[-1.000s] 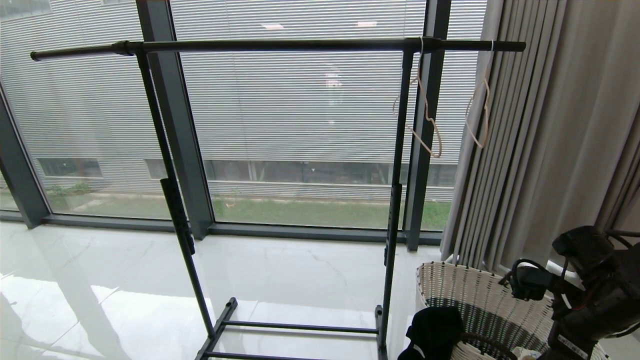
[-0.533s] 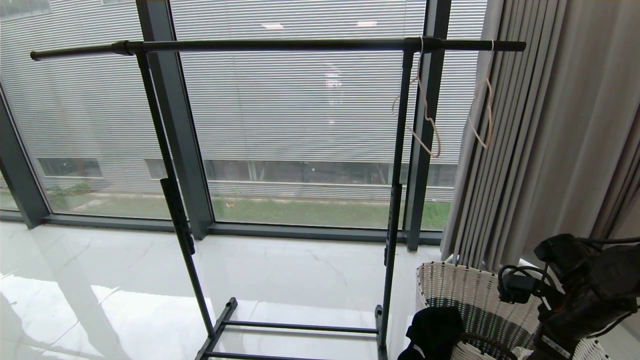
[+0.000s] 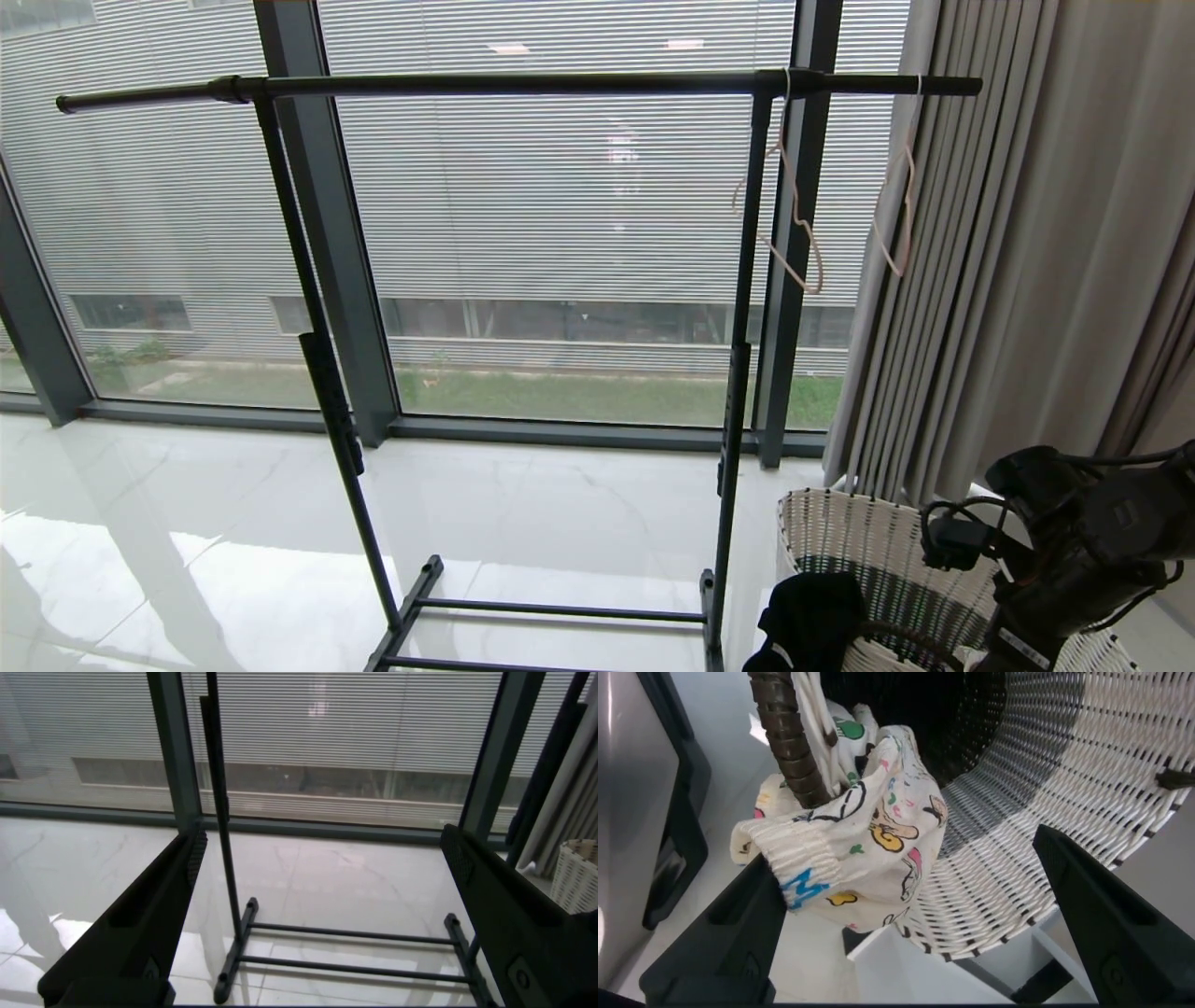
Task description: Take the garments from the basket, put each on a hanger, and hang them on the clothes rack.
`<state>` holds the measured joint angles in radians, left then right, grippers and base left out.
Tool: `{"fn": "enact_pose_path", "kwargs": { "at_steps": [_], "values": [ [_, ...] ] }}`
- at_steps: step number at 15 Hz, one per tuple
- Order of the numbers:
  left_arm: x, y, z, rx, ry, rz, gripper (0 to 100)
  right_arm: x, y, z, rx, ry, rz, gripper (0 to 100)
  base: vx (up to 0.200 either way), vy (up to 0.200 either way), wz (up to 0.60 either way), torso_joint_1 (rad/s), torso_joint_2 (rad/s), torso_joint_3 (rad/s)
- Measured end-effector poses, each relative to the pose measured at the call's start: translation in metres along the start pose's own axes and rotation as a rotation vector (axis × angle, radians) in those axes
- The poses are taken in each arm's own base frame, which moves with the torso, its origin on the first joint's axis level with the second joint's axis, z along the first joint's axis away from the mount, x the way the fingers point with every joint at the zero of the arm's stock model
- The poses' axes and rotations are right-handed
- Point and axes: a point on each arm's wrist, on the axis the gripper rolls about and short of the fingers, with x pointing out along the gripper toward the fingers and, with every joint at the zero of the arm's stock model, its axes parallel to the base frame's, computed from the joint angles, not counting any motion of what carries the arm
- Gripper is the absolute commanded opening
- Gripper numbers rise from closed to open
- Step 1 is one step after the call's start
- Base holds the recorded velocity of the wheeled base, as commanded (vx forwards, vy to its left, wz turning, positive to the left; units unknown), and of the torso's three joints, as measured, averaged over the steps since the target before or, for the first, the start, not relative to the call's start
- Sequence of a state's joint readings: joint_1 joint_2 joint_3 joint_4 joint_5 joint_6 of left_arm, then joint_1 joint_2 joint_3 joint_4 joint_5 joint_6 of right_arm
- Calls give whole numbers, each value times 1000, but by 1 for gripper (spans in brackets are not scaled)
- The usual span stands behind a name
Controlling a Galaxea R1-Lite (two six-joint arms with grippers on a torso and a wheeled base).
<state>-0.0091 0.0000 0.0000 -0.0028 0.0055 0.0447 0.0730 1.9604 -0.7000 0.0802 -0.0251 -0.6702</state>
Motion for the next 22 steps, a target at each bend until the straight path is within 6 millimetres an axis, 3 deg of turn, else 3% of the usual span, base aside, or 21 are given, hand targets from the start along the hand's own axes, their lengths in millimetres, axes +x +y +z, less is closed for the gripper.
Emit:
{"fn": "enact_pose_path", "kwargs": {
  "at_steps": [1, 2, 8, 12, 17, 22],
  "values": [
    [0, 0, 0, 0, 0, 0, 100, 2, -1, 1, 0, -5, -3, 100, 0, 0, 0, 0, 0, 0],
    [0, 0, 0, 0, 0, 0, 100, 4, -1, 2, 1, -11, -4, 0, 0, 0, 0, 0, 0, 0],
    [0, 0, 0, 0, 0, 0, 100, 11, 2, -1, 6, -14, 38, 0, 0, 0, 0, 0, 0, 0],
    [0, 0, 0, -17, 1, 0, 100, -4, 16, -18, 30, -22, 56, 0, 0, 0, 0, 0, 0, 0],
    [0, 0, 0, -16, 1, 0, 100, -57, 30, -39, 88, -154, -12, 0, 0, 0, 0, 0, 0, 0],
    [0, 0, 0, -16, 1, 0, 100, -139, 33, -45, 132, -285, -101, 0, 0, 0, 0, 0, 0, 0]
  ]
}}
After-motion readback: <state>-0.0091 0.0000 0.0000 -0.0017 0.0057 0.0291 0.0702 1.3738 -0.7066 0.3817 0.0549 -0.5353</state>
